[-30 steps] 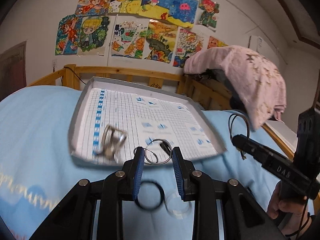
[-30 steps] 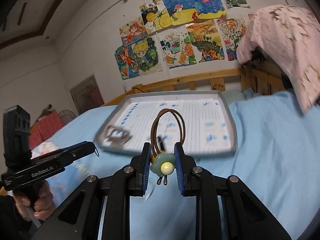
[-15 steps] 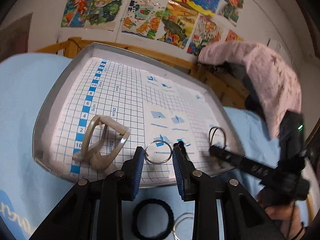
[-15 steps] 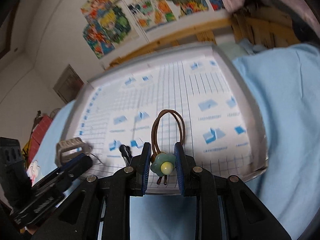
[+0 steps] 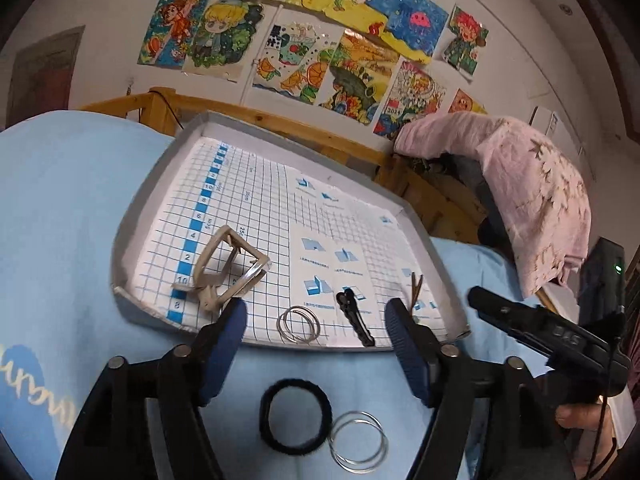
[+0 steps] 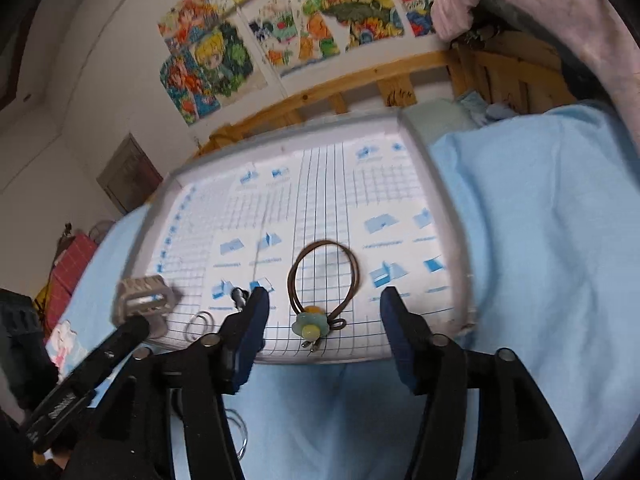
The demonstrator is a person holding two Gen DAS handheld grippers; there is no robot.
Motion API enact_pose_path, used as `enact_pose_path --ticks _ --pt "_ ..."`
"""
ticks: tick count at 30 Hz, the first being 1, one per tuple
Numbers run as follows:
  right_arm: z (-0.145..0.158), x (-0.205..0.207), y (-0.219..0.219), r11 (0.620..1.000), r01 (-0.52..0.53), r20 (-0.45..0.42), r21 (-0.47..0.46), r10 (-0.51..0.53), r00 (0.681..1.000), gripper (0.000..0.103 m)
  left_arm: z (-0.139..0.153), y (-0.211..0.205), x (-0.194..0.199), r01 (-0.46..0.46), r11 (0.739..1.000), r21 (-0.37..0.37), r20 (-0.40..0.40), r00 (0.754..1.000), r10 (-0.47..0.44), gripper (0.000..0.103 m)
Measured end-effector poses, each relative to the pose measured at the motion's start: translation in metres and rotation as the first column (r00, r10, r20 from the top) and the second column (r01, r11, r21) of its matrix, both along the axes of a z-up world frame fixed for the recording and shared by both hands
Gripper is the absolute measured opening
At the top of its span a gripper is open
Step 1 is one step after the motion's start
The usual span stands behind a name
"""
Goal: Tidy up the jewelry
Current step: 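Lift both open tools away from the tray toward the bed cover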
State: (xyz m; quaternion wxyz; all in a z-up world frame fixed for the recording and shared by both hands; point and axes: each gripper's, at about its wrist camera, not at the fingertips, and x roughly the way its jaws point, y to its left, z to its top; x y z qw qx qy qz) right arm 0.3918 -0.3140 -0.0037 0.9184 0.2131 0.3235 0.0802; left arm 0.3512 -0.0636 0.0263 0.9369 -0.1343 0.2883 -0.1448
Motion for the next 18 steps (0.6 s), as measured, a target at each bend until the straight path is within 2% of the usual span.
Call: enact_pose_path --ticks 4,6,9,11,14,18 --pt "0.021 -0.032 -0.008 1.000 0.006 0.082 -0.028 -0.004 0.997 0.072 0.017 0.003 -0.028 -0.024 1.000 0.020 0.065 0.998 0.023 0.100" --pt "0.032 -0.052 -0.009 0.999 0.003 0.126 -0.045 0.003 0.992 0.085 0.029 0.006 -0.046 -0.029 0.999 0.025 0.101 0.994 0.026 0.102" --pt "0.048 -0.086 -0.007 0.997 0.009 0.209 -0.078 0.008 0.978 0.097 0.045 0.010 -0.073 -0.045 0.998 0.033 0.151 0.988 0.039 0.103" --pt "0.057 -0.109 -0.006 0.994 0.018 0.261 -0.105 0.010 0.965 0.101 0.054 0.012 -0.091 -0.055 0.997 0.052 0.184 0.982 0.045 0.103" --pt "0.074 -0.157 0.001 0.987 0.049 0.373 -0.155 0.013 0.928 0.101 0.065 0.019 -0.126 -0.068 0.995 0.071 0.247 0.968 0.049 0.103" --pt "0.087 -0.207 0.010 0.976 0.088 0.464 -0.198 0.014 0.886 0.101 0.069 0.026 -0.169 -0.098 0.989 0.106 0.303 0.951 0.062 0.103"
